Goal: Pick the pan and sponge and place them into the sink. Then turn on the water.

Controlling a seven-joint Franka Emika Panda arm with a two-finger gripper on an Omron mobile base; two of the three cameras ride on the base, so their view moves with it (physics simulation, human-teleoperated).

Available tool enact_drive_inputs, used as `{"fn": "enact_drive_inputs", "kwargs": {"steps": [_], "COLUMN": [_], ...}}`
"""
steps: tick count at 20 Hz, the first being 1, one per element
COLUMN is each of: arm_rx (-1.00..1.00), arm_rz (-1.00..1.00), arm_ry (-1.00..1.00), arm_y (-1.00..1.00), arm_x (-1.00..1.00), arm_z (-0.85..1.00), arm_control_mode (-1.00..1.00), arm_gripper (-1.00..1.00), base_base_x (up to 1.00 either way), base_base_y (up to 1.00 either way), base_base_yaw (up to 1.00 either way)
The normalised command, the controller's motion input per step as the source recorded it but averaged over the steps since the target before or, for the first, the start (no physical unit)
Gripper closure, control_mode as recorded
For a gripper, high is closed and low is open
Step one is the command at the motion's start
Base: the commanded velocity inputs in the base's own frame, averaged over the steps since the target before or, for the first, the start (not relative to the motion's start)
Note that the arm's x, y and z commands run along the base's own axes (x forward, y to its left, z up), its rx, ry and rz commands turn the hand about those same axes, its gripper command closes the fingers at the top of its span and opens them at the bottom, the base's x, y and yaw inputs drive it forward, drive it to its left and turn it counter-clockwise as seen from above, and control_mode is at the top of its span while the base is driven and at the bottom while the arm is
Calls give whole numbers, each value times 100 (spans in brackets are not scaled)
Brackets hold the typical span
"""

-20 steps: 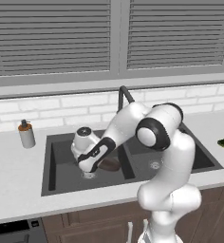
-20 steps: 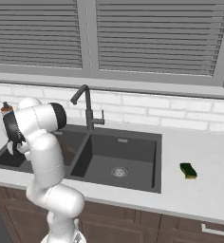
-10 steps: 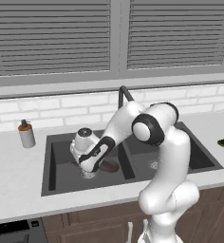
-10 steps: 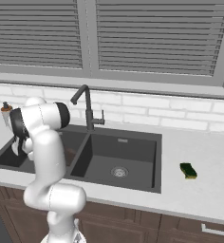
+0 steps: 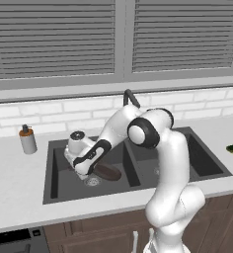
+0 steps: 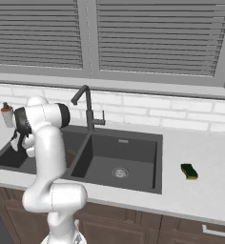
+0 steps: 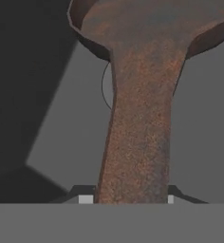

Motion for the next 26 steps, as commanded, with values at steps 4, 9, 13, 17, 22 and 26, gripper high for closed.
{"fn": "enact_drive_inputs", "kwargs": {"steps": [4, 9, 13, 17, 22, 26], "arm_rx": [0, 0, 0, 0, 0, 0], "arm_rz": [0, 0, 0, 0, 0, 0], "arm_ry": [-6, -4, -2, 0, 0, 0], "arm_y": [8, 5, 11, 4, 0, -1], "arm_x": [21, 3, 0, 0, 0, 0], "arm_z": [-55, -52, -43, -12, 0, 9], "arm_control_mode": [-100, -100, -100, -100, -100, -100], "arm_gripper": [100, 100, 100, -100, -100, -100], "base_base_x": [0, 0, 0, 0, 0, 0], "base_base_y": [0, 0, 0, 0, 0, 0], "base_base_yaw": [0, 0, 0, 0, 0, 0]}}
